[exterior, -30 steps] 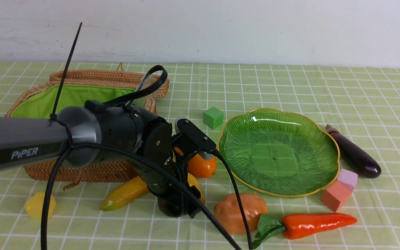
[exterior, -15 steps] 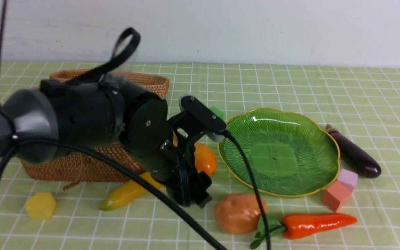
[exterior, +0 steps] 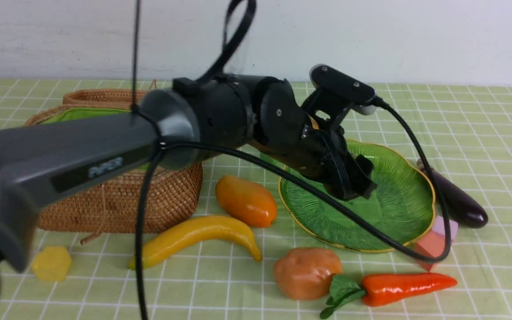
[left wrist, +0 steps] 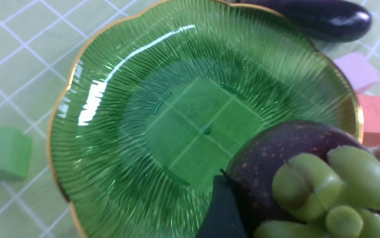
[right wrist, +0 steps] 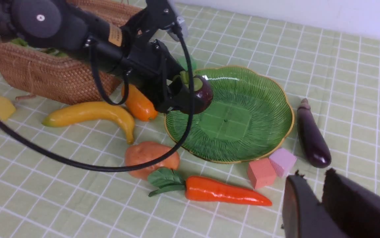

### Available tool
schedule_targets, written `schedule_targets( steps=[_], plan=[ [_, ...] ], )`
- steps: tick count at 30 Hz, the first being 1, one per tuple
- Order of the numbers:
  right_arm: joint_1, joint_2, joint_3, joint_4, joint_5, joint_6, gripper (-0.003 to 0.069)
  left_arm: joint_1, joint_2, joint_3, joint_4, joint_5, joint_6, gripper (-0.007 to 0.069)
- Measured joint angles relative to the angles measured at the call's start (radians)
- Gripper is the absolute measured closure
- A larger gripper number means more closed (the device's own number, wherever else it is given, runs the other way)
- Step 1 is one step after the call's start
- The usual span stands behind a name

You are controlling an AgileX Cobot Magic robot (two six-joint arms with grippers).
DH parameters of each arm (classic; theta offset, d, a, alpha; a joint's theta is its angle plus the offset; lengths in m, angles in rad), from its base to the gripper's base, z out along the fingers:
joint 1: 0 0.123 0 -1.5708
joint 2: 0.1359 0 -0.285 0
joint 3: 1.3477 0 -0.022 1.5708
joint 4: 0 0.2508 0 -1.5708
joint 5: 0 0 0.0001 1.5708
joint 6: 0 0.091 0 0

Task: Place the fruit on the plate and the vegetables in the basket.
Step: Grab a mangosteen with your left arm and put it on the plate on the right, then use the left arm to grab a banana and put it into the right plate

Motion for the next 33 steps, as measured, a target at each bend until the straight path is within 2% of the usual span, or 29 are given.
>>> schedule_targets(
  steps=[8, 11, 13, 19, 23, 27, 29, 30, 31, 33],
  plan=[
    [0.0, 0.0, 0.0, 0.0, 0.056, 0.0, 0.0531, 0.0, 0.153, -0.147, -0.002, 0.073, 0.005, 0.0074],
    [0.0, 0.0, 0.0, 0.0, 0.062, 0.0, 0.0531, 0.0, 0.154, -0.148, -0.002, 0.071, 0.005, -0.0008],
    [0.0, 0.0, 0.0, 0.0, 0.063, 0.0, 0.0531, 0.0, 0.153, -0.152, -0.002, 0.066, 0.005, -0.0036],
    [0.0, 0.0, 0.0, 0.0, 0.063, 0.0, 0.0531, 0.0, 0.131, -0.154, 0.0, 0.132, 0.005, -0.0019],
    [0.0, 0.0, 0.0, 0.0, 0.063, 0.0, 0.0531, 0.0, 0.039, -0.155, 0.009, 0.278, -0.022, 0.0098],
    [0.0, 0.0, 0.0, 0.007, 0.063, 0.0, 0.0529, 0.0, -0.056, -0.157, 0.047, 0.414, -0.095, 0.0312],
    [0.0, 0.0, 0.0, 0.011, 0.063, 0.0, 0.0526, 0.0, -0.121, -0.158, 0.094, 0.54, -0.131, 0.0516],
    [0.0, 0.0, 0.0, 0.012, 0.063, 0.0, 0.0524, 0.0, -0.142, -0.158, 0.109, 0.593, -0.136, 0.0583],
    [0.0, 0.0, 0.0, 0.015, 0.063, 0.0, 0.0524, 0.0, -0.159, -0.158, 0.121, 0.645, -0.144, 0.0625],
    [0.0, 0.0, 0.0, 0.016, 0.063, 0.0, 0.0523, 0.0, -0.186, -0.158, 0.134, 0.728, -0.166, 0.0638]
  ],
)
